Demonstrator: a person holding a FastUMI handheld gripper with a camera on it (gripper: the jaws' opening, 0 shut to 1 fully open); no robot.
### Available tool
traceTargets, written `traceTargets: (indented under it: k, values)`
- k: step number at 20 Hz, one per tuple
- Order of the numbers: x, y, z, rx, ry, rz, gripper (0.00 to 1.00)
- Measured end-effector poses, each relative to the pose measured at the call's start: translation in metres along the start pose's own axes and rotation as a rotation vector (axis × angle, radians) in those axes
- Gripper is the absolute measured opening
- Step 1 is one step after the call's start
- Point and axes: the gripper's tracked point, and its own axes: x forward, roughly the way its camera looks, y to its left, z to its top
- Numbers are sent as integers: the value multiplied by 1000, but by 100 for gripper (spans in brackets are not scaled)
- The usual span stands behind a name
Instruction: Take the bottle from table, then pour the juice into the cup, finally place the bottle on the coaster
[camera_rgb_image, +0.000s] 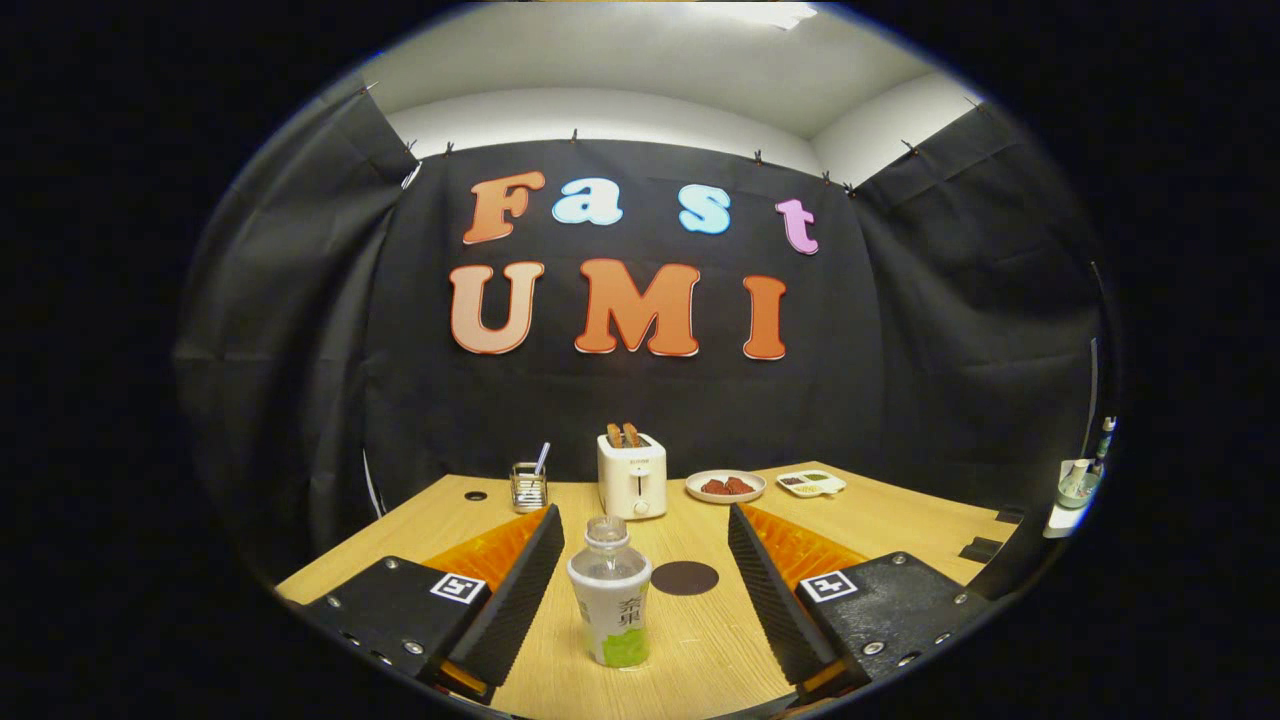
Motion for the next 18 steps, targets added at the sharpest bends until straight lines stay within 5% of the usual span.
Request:
traceTargets:
  k: [11, 18]
  values:
    - [32, 27, -98, -51, 201, 72, 93]
    - [46, 34, -130, -71, 291, 110, 74]
